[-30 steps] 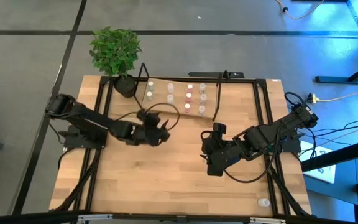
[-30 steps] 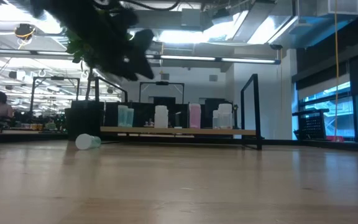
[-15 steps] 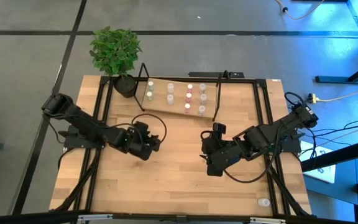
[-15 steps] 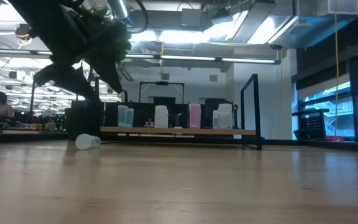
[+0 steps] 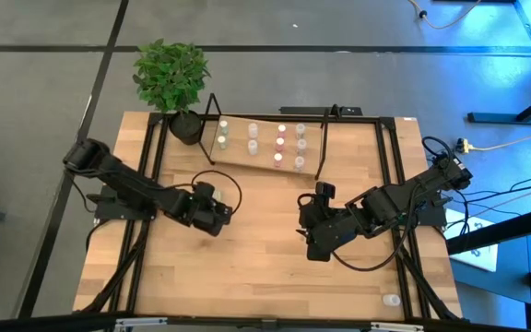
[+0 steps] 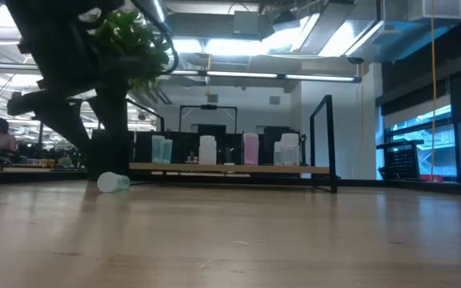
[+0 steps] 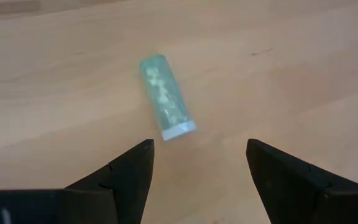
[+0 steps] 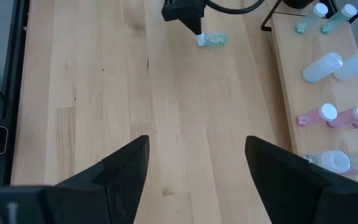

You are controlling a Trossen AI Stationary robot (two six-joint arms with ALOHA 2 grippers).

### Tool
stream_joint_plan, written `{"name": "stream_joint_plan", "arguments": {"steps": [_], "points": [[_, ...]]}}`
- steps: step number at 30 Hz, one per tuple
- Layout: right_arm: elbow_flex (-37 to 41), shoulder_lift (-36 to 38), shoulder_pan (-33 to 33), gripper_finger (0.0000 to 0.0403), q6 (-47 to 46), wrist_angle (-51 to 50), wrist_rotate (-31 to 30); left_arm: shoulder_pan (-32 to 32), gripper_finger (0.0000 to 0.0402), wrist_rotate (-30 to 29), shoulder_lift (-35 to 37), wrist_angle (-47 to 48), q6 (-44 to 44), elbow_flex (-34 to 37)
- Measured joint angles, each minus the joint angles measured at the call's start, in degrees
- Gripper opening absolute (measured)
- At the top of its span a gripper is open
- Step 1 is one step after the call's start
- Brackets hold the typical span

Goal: Pick and place medicine bottles onto shelf by color
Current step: Put the blue medicine bottle on the shelf aligned with the other blue medicine bottle

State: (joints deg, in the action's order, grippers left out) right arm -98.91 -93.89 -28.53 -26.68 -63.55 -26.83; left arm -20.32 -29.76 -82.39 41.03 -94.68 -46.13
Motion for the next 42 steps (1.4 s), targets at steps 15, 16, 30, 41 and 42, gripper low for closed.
{"name": "stream_joint_plan", "arguments": {"steps": [15, 16, 30, 41, 42], "points": [[0.0, 0.02, 0.0, 0.0267, 0.0, 0.38, -0.02, 4.08, 0.0249, 1.51, -7.46, -2.52, -0.95, 0.0], [0.0, 0.02, 0.0, 0.0267, -0.04, 0.42, 0.0, 4.2, 0.0249, 1.8, -7.54, -2.53, -0.93, 0.0], [0.0, 0.02, -0.01, 0.0267, -0.01, 1.18, -0.01, 5.11, 0.0249, 0.93, -9.95, -4.44, 0.7, 0.0], [0.0, 0.02, 0.0, 0.0267, -0.06, 1.6, 0.03, 5.42, 0.0249, 0.94, -10.97, -4.39, 0.82, 0.04], [0.0, 0.02, 0.01, 0.0267, -0.09, 1.62, -0.01, 5.42, 0.0249, 0.92, -11.11, -4.46, 0.82, 0.04]]}}
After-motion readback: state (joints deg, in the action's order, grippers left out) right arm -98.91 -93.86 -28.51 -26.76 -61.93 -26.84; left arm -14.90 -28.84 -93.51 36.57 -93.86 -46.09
